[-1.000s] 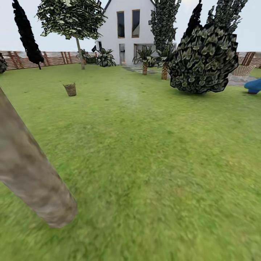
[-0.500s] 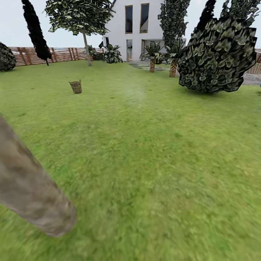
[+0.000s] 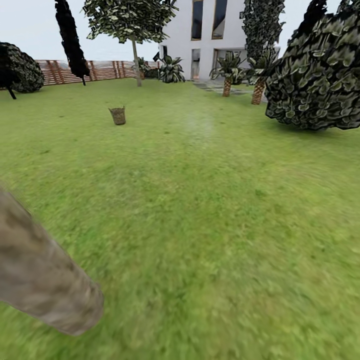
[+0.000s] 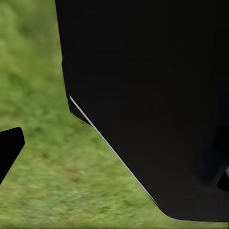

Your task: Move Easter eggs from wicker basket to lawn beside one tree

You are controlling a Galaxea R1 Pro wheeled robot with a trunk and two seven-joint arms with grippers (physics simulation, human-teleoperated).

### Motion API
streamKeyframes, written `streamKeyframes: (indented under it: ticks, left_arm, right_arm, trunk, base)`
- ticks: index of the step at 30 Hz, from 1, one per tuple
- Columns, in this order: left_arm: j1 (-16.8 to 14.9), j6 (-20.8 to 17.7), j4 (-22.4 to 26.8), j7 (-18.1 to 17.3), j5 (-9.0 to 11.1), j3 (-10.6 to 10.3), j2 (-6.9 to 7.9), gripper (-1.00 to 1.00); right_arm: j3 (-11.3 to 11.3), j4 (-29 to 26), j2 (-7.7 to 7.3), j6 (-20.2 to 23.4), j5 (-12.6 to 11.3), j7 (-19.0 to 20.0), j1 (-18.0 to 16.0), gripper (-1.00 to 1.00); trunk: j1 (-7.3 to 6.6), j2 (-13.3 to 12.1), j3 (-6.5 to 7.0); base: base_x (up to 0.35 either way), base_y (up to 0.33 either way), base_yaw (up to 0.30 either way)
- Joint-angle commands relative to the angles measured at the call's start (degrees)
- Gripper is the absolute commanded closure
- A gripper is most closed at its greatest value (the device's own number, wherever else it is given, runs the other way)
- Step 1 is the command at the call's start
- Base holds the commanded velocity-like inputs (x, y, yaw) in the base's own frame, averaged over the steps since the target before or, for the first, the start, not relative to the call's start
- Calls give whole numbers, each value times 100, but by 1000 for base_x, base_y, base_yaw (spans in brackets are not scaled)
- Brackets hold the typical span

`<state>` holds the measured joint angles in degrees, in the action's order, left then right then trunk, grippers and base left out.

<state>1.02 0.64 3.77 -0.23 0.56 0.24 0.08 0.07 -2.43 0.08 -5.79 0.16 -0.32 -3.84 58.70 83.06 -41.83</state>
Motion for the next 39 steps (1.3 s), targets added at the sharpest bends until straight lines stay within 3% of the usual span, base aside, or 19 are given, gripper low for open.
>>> streamKeyframes:
  ticks: [1, 20, 39]
  left_arm:
    - [4, 7, 10, -3, 6, 2, 1, -100]
    - [4, 7, 10, -1, 6, 2, 3, -100]
    - [4, 7, 9, -2, 6, 2, 8, -100]
  right_arm:
    - [1, 5, 1, -19, 1, -3, -3, -100]
    - [-1, -2, 1, -16, 3, -3, -3, -100]
    - [1, -3, -8, -18, -7, -3, -3, -100]
  trunk:
    - [3, 1, -11]
    - [3, 1, -28]
    - [3, 1, -21]
  base:
    - [306, -176, 185]
    - [238, -186, 251]
    - [180, -188, 14]
